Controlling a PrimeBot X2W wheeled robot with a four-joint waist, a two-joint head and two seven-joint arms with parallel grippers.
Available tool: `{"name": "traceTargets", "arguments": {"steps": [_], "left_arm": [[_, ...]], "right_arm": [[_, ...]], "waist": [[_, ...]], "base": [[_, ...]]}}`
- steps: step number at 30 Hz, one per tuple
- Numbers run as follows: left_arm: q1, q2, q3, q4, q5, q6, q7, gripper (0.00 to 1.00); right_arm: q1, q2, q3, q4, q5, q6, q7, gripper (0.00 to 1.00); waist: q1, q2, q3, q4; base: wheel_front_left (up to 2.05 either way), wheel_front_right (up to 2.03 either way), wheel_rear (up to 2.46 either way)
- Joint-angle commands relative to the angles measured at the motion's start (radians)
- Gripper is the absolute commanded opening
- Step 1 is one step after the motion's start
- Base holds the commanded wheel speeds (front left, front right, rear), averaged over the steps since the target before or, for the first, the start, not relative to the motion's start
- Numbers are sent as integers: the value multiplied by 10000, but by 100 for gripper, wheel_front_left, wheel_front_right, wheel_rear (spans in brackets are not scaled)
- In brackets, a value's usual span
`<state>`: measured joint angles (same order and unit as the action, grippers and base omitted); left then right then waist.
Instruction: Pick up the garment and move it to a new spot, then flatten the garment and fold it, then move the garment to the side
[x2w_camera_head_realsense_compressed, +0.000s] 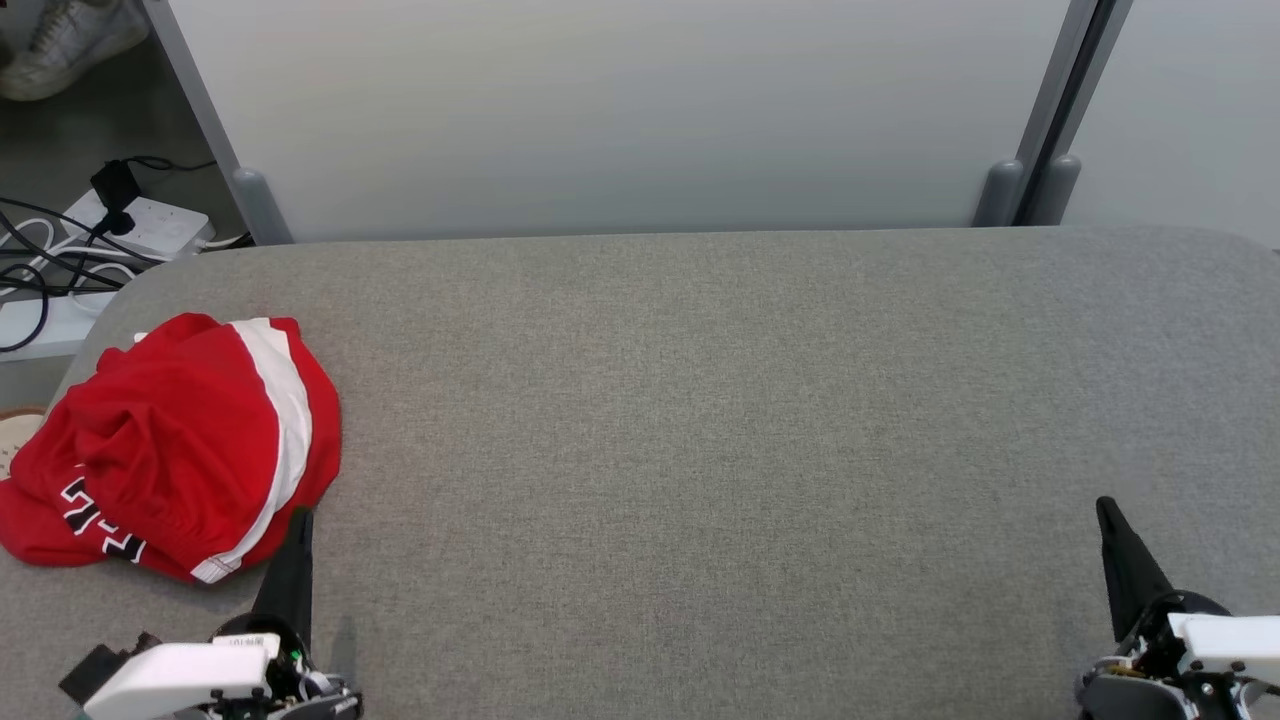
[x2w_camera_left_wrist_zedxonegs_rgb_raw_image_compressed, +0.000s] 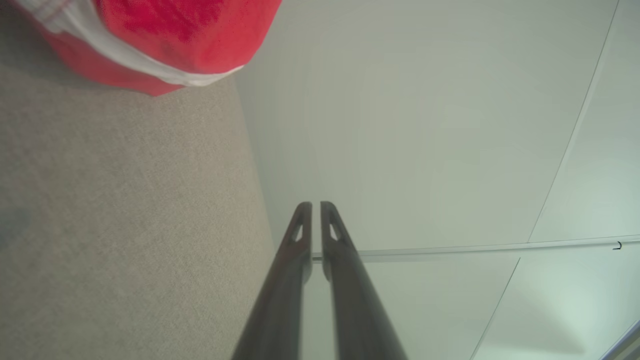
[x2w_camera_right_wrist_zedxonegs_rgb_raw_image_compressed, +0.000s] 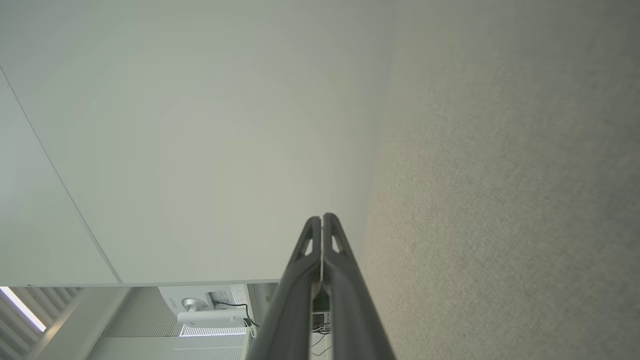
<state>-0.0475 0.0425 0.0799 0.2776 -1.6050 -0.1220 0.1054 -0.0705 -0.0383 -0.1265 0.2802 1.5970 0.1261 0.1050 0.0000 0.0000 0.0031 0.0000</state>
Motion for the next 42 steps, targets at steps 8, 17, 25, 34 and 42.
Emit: {"name": "traceTargets", "arguments": {"steps": [8, 17, 25, 34, 42], "left_arm": [[250, -93, 4, 493, 18, 0, -48, 100], [-106, 62, -140, 601, 358, -7, -365, 100], [-419, 218, -188, 755, 1213, -13, -617, 100], [-690, 285, -133, 871, 2582, -19, -851, 100], [-908, 284, -3, 941, 3968, -24, -1085, 100]], "right_arm": [[181, 132, 82, 442, -31, -6, -28, 100], [-282, -43, 426, 624, -380, -2, -332, 100], [-732, -249, 776, 897, -1037, 1, -619, 100], [-1109, -361, 994, 1089, -2139, 5, -853, 100], [-1461, -421, 1226, 1251, -3123, 8, -1087, 100]], "waist": [[2, 0, 39, 1], [0, 0, 45, -18], [0, 0, 69, -34], [0, 0, 91, -57], [0, 0, 106, -100]], "base": [[0, 0, 0], [0, 0, 0], [0, 0, 0], [0, 0, 0], [0, 0, 0]]}}
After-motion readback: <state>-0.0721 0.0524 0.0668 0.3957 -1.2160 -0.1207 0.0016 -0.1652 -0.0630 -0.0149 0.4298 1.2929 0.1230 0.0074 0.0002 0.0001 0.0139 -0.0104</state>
